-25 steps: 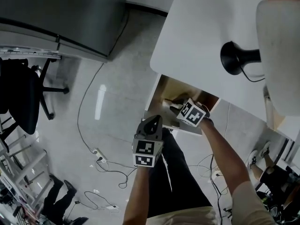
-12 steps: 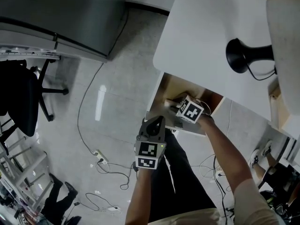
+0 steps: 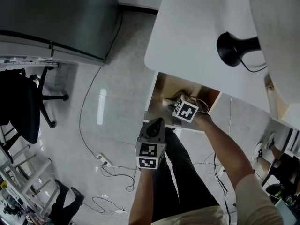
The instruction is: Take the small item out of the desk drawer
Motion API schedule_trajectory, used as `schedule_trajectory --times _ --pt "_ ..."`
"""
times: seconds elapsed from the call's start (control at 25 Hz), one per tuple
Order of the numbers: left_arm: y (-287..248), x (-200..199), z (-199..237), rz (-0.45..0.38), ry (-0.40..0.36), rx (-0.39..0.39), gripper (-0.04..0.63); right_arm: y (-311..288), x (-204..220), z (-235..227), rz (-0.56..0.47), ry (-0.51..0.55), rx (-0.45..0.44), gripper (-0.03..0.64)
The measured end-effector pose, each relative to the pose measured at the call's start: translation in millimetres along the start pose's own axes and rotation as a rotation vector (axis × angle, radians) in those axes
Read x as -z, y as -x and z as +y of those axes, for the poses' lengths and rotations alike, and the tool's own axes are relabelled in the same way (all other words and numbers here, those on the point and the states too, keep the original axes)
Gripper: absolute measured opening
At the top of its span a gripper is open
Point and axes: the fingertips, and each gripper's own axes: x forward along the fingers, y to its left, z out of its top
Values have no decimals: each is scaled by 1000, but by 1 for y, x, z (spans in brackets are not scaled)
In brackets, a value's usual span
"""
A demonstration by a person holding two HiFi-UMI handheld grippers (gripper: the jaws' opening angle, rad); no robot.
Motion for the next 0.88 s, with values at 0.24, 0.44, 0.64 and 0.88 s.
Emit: schedule_trajectory --times 0.24,0.44,0.64,0.88 --pt "5 2 1 26 -7 6 17 7 0 -4 -8 -48 50 132" --pt "6 3 -2 32 -9 11 17 18 2 -9 -21 -72 75 132" --pt "3 -8 -7 25 -32 11 17 29 4 -14 -19 -71 100 132" --pt "4 -14 -11 23 -46 5 17 34 15 -14 -26 -123 110 132"
